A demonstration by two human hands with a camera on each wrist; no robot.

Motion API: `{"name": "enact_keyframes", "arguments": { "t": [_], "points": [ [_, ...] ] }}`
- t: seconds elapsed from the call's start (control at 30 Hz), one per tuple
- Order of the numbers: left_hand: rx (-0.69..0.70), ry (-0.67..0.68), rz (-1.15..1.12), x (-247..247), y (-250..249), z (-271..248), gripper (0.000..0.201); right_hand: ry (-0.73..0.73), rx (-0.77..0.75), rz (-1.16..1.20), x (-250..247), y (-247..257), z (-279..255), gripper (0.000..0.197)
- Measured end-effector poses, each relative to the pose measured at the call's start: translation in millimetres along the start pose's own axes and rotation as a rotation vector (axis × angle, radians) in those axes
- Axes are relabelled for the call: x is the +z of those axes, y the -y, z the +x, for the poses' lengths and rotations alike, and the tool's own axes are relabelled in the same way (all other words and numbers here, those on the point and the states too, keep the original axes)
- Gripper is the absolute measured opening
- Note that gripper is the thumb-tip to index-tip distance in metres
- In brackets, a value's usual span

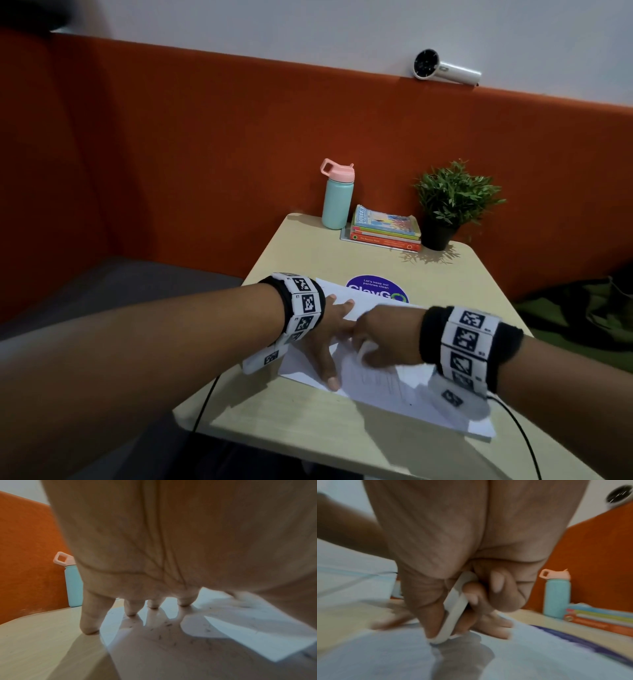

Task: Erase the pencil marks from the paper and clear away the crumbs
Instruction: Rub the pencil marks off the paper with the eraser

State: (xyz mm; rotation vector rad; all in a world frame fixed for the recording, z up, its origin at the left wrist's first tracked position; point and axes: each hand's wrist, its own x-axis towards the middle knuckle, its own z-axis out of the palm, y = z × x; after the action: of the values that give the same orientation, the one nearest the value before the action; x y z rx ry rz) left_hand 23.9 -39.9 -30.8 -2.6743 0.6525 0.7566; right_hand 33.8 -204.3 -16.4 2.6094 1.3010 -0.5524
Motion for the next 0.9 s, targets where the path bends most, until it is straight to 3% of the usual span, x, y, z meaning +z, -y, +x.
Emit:
{"name": "enact_keyframes", "arguments": {
  "t": [0.1, 0.27, 0.4, 0.47, 0.6, 0.77, 0.9],
  "points": [
    [-0.006, 0.005, -0.009, 0.1, 1.3, -1.9, 0.115, -0.047, 0.062, -0.034, -2.8, -9.4, 1.1, 0.028],
    [0.000, -0.013, 0.011, -1.6, -2.9, -3.3, 0.125, 0.054, -0.131, 0.000, 12.8, 29.1, -18.3, 0.026],
    [0.005, 0.005, -0.014, -1.1, 0.1, -2.7, 0.116, -0.030, 0.074, -0.050, -6.8, -8.5, -3.0, 0.031],
    [0.001, 0.007, -0.009, -0.8, 0.4, -1.8, 0.118, -0.044, 0.071, -0.064, -4.1, -6.1, -4.0, 0.030],
    [-0.001, -0.006, 0.010, -2.0, -2.5, -1.9, 0.126, 0.085, -0.068, -0.026, 9.1, 26.1, -16.5, 0.024],
    [-0.007, 0.013, -0.022, -0.9, 1.1, -0.4, 0.119, 0.017, 0.104, -0.039, -8.1, -15.3, 2.8, 0.030],
    [-0.030, 0.022, -0.034, -9.8, -4.9, -3.5, 0.113, 0.038, 0.101, -0.052, -5.8, -18.9, 8.4, 0.033]
  ]
}}
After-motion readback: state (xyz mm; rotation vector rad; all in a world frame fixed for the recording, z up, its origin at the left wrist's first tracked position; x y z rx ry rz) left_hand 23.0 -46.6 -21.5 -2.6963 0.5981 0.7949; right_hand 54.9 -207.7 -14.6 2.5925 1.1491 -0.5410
